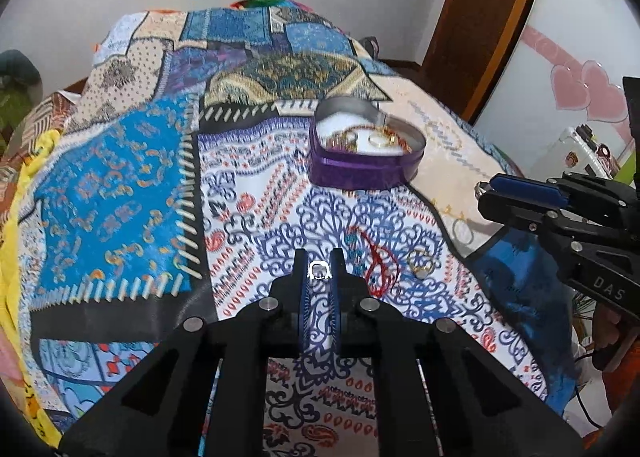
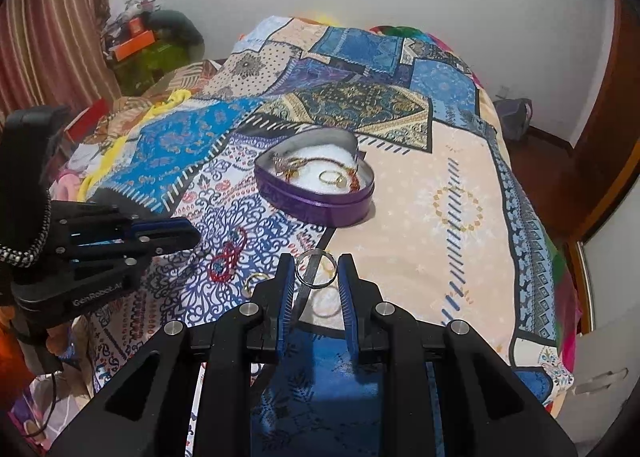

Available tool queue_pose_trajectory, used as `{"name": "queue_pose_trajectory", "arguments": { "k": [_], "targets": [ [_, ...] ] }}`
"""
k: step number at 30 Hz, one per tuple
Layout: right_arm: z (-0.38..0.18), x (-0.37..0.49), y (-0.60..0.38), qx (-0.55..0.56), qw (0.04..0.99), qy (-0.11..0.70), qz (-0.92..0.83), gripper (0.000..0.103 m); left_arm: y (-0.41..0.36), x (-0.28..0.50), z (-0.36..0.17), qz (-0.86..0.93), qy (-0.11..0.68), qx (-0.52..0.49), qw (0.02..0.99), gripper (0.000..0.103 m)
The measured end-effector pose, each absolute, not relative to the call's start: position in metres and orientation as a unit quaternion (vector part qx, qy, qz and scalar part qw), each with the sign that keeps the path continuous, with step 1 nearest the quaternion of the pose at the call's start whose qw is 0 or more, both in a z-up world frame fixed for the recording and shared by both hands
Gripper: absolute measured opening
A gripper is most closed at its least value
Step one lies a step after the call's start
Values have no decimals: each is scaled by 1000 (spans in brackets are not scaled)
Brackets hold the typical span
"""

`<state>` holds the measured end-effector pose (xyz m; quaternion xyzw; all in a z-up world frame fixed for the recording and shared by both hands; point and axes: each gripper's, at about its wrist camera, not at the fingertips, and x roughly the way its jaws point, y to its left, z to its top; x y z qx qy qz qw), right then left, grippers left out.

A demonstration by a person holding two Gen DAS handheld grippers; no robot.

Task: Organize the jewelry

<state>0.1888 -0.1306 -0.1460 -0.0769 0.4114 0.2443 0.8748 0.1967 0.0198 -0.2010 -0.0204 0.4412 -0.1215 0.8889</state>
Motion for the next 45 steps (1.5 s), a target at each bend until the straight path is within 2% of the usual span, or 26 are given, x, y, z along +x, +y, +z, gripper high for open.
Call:
{"name": "queue_pose_trajectory", "arguments": {
  "k": [21, 45],
  "targets": [
    [-105, 207, -136, -49, 905, 352, 235, 20, 8, 223, -144, -124, 368, -8, 921, 8],
    [-139, 257, -117, -58, 878, 400, 257, 20, -1, 285, -172, -156, 400, -28, 903, 8]
  ]
}}
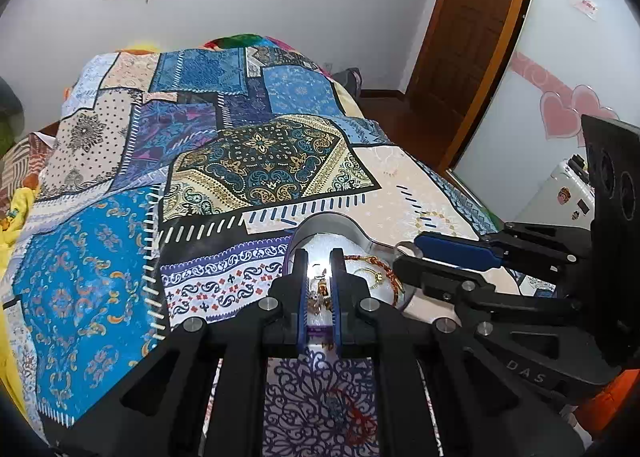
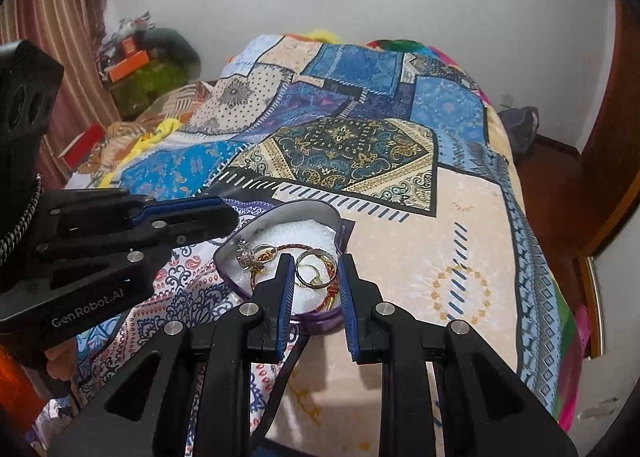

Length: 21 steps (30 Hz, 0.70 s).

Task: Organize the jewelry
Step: 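Carry both held pieces over the heart tin and release them inside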

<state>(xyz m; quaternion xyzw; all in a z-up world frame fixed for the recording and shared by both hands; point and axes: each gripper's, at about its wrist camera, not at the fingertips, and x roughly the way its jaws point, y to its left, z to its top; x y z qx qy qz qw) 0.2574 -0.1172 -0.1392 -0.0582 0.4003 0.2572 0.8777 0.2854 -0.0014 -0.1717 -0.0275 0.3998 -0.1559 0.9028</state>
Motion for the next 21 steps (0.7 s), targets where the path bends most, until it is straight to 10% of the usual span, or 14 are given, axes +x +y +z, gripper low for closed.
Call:
{"name": "queue_pose_trajectory", "arguments": {
  "k": [21],
  "targets": [
    [-157, 273, -107, -66, 850, 438, 286, 20, 0, 303, -182, -169, 412, -38, 894, 8]
  ]
}}
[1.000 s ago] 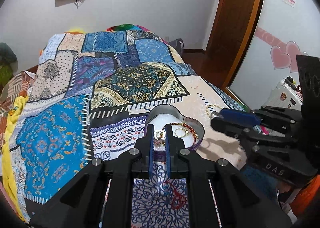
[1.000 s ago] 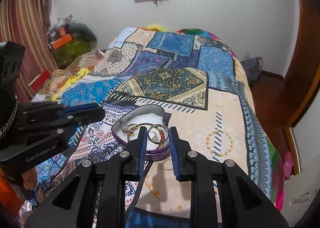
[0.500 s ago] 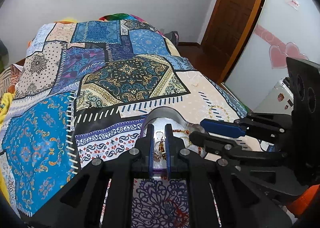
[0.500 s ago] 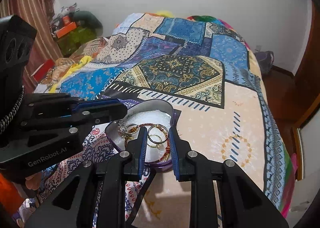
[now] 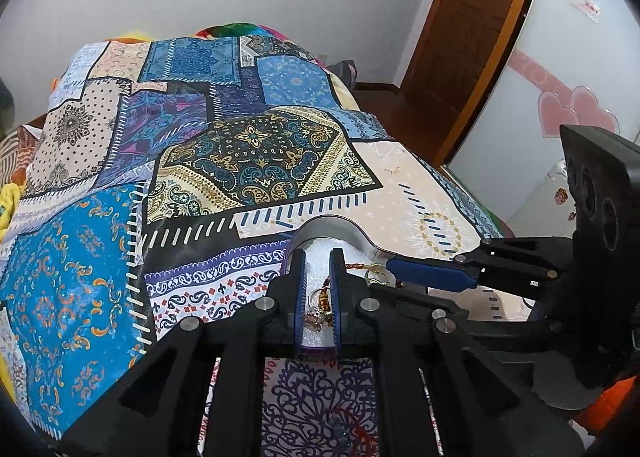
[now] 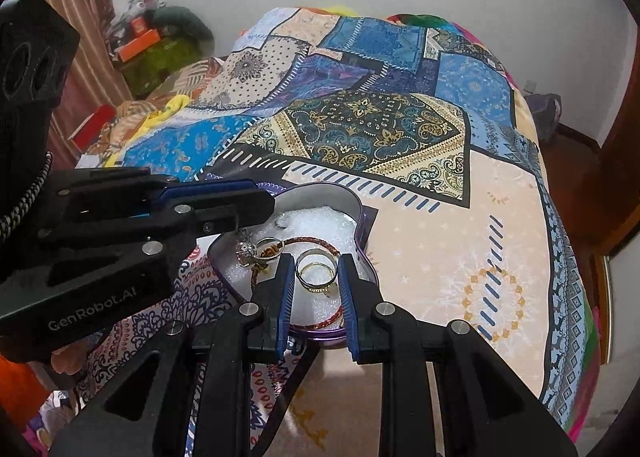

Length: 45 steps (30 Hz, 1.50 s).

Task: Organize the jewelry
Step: 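Carry both held pieces over the heart tin and release them inside, then withdraw both open tools from the tin toward the red bracelet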

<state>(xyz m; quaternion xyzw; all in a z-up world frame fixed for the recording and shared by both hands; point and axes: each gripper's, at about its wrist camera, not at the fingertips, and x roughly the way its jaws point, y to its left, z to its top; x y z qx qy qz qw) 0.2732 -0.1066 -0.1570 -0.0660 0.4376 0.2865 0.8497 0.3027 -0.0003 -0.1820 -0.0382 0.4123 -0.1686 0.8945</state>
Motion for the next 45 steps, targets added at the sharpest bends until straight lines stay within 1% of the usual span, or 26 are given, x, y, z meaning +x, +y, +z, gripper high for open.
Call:
{"name": "queue_pose_trajectory", "arguments": {
  "k": [10, 12, 13, 14, 16, 17, 18, 29, 32, 34, 38, 42, 45],
  "targets": [
    [-155, 269, -103, -82, 852, 432, 284, 21, 7, 291, -173, -159, 407, -40, 898, 9],
    [-154, 267, -103, -85, 854, 429, 281, 23, 10, 287, -169, -155, 405, -39, 900, 10],
    [-153, 266, -103, -87, 856, 427, 278, 27, 11, 285, -168, -153, 404, -40, 901, 11],
    [-151, 265, -103, -89, 858, 425, 275, 31, 13, 283, -166, -151, 402, -40, 902, 13],
    [-148, 263, -104, -91, 862, 419, 271, 32, 15, 278, -162, -146, 398, -40, 905, 19],
    [-146, 261, -104, -92, 863, 416, 271, 32, 16, 275, -160, -144, 395, -40, 906, 22],
    [-144, 261, -104, -92, 864, 415, 270, 32, 17, 271, -158, -141, 393, -38, 908, 23],
    [-115, 236, -109, -97, 880, 386, 259, 33, 20, 237, -134, -127, 378, -25, 917, 24],
    [-108, 229, -110, -96, 882, 381, 258, 33, 21, 225, -130, -117, 375, -19, 920, 30],
    [-104, 223, -111, -96, 884, 377, 257, 33, 23, 218, -129, -112, 374, -16, 920, 31],
    [-101, 211, -113, -95, 887, 374, 255, 33, 28, 203, -129, -101, 378, -16, 920, 31],
    [-104, 200, -114, -100, 886, 377, 251, 33, 36, 189, -134, -85, 385, -14, 919, 37],
    [-111, 193, -114, -99, 882, 386, 251, 33, 41, 180, -141, -74, 396, -14, 915, 37]
  ]
}}
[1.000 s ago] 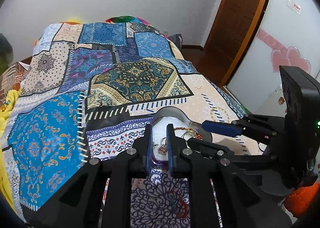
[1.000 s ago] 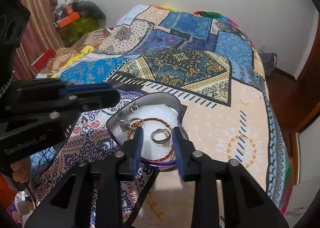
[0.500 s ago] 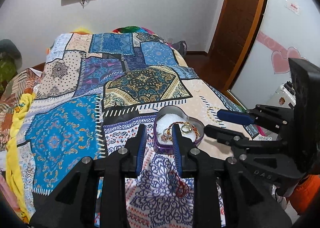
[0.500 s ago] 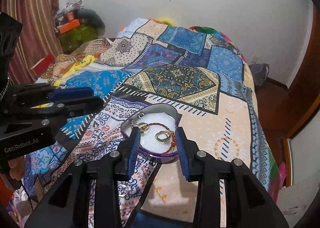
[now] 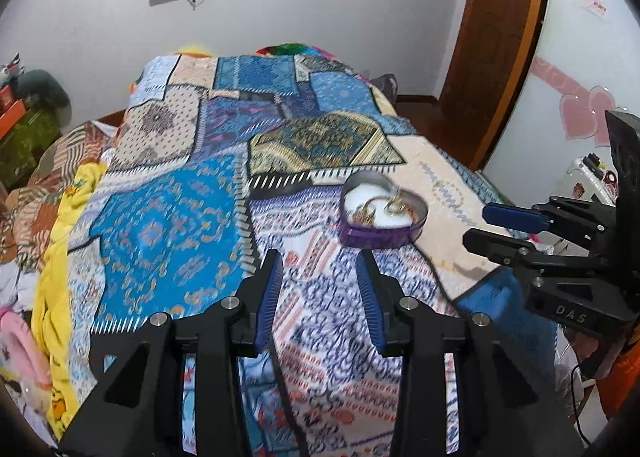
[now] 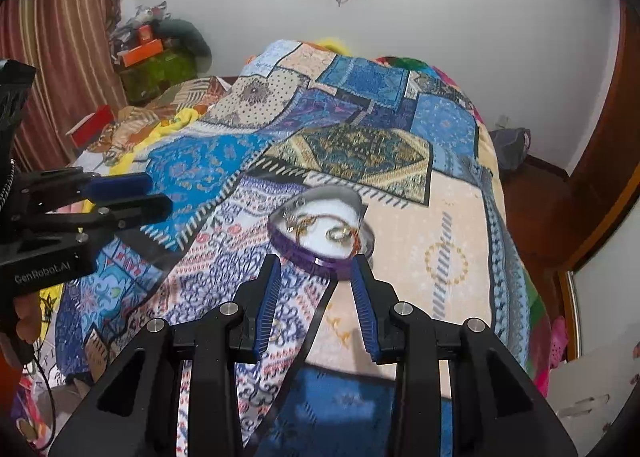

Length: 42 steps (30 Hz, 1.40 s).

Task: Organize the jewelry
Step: 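Withdraw both open tools from the tin toward the red bracelet, then grasp the red beaded bracelet with the left tool while the right tool grasps a gold ring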

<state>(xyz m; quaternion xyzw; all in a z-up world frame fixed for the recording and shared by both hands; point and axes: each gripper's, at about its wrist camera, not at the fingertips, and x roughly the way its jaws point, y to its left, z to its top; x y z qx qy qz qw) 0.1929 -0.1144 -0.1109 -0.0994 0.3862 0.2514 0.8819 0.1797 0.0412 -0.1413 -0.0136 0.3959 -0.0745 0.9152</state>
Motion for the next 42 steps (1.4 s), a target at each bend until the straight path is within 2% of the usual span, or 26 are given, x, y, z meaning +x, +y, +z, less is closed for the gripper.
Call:
{"name": "queue_pose_trajectory", "arguments": {
  "k": [12, 21, 22, 23, 25, 26, 42],
  "targets": [
    [-160, 184, -100, -113, 843, 455, 262, 33, 45, 166, -183, -62, 449, -15, 891, 37],
    [-179, 184, -90, -122, 828, 472, 277, 33, 37, 169, -198, -78, 465, -18, 881, 37],
    [-178, 183, -90, -121, 830, 469, 276, 29, 36, 170, -199, -80, 467, -18, 881, 37],
    [-179, 183, -90, -120, 830, 468, 277, 19, 34, 171, -200, -83, 468, -17, 880, 37],
    [-180, 184, -89, -121, 829, 468, 281, 10, 30, 174, -202, -90, 472, -16, 877, 37],
    [-180, 183, -90, -122, 830, 466, 282, 9, 27, 175, -203, -94, 473, -15, 876, 37],
    [-173, 195, -115, -92, 839, 466, 266, 7, -7, 197, -221, -154, 493, -26, 856, 37]
  ]
}}
